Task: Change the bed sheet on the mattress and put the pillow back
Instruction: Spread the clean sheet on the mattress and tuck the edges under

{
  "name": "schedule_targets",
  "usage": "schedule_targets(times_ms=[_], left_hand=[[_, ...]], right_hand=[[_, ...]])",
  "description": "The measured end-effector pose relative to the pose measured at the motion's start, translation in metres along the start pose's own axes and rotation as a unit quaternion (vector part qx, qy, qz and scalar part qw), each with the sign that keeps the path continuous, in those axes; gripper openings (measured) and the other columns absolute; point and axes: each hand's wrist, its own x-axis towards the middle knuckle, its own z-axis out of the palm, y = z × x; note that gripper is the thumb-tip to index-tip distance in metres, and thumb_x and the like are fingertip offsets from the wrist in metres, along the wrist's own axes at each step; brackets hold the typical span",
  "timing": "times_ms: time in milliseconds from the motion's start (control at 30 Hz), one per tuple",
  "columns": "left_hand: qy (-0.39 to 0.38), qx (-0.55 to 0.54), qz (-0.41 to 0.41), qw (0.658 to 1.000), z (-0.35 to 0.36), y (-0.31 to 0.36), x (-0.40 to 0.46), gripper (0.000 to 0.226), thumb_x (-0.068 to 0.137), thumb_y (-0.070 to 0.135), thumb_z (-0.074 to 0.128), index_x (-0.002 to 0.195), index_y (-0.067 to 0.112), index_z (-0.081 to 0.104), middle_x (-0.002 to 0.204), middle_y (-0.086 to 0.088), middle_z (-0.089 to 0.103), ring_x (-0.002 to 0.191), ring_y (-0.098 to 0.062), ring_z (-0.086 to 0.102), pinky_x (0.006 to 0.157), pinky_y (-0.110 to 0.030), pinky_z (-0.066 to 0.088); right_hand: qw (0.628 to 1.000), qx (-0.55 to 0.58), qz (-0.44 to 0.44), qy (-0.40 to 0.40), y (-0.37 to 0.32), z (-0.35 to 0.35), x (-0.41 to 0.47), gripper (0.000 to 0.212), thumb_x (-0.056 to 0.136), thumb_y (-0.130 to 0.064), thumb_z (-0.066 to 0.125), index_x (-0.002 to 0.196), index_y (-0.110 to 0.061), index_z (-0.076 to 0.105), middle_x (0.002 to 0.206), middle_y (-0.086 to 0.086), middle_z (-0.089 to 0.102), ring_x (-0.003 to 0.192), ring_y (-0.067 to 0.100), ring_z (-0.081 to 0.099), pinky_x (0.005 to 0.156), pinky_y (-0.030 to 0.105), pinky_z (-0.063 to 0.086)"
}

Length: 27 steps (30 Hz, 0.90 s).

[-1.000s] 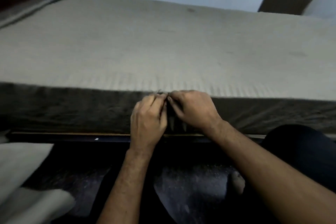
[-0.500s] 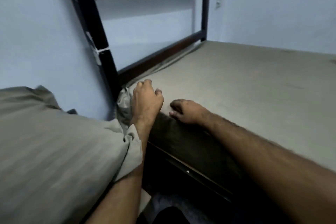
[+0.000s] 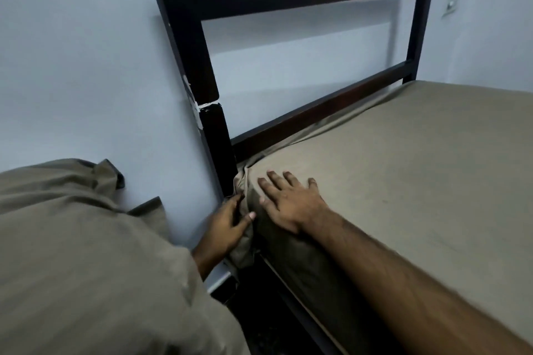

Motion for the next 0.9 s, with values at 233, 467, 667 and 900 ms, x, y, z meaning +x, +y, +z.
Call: schedule_targets(times_ms=[233,467,667,900], left_hand=[[0.005,0.141,0.035,0.989,0.028,-0.006,0.015,0.072,0.089,0.066,0.038,0.145,0.020,0.041,0.137,-0.003,0.051,0.125,-0.026,0.053,0.102,-0.044,0.047],[0.141,0.081,-0.038,0.986,0.016,0.011,0.012,0.025,0.081,0.038,0.079,0.087,0.026,0.058,0.083,0.009,0.064,0.078,-0.011,0.062,0.071,-0.036,0.053],[0.091,-0.010,-0.089,0.992,0.050,0.012,0.007,0.049,0.103,0.030,0.051,0.150,0.020,0.045,0.151,0.001,0.050,0.140,-0.020,0.044,0.115,-0.029,0.032],[-0.007,-0.144,-0.113,0.983,0.055,0.006,0.010,0.059,0.108,0.040,0.036,0.162,0.032,0.015,0.164,0.016,0.021,0.137,0.011,0.015,0.104,-0.002,0.004]], right_hand=[[0.997,0.030,-0.068,-0.001,0.022,-0.010,0.075,0.057,0.108,-0.046,0.020,0.161,-0.027,0.018,0.169,-0.007,0.015,0.154,0.010,0.012,0.126,0.043,0.008],[0.997,-0.060,-0.019,-0.053,0.016,-0.020,0.143,0.056,0.105,-0.042,0.022,0.140,-0.013,0.054,0.150,0.013,0.050,0.134,0.029,0.048,0.111,0.044,0.034],[0.990,-0.073,-0.105,-0.056,0.030,-0.014,0.144,0.051,0.105,-0.038,0.018,0.137,-0.026,0.055,0.149,0.000,0.051,0.137,0.021,0.043,0.106,0.045,0.036],[0.989,0.003,-0.140,0.048,0.024,-0.011,0.135,0.032,0.107,-0.040,0.037,0.084,-0.026,0.054,0.098,0.005,0.066,0.097,0.026,0.061,0.077,0.031,0.035]])
